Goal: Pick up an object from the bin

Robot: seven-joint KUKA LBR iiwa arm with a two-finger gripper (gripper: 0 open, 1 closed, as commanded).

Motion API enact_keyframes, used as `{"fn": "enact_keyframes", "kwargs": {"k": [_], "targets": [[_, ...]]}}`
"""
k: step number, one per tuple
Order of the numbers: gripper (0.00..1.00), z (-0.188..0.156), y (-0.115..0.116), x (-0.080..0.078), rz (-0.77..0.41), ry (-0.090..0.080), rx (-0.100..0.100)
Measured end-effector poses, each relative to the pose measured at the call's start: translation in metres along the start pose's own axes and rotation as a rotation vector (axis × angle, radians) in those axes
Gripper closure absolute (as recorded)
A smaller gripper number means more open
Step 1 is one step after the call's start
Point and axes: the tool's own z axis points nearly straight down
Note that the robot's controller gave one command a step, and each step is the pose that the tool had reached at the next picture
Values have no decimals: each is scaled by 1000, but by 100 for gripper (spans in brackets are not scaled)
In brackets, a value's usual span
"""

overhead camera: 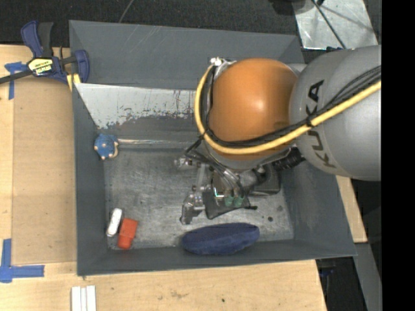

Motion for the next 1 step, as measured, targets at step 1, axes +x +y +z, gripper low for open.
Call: {"fn": "enact_keyframes", "kwargs": {"k": [1], "targets": [[0,168,102,-11,-234,-10,0]]}}
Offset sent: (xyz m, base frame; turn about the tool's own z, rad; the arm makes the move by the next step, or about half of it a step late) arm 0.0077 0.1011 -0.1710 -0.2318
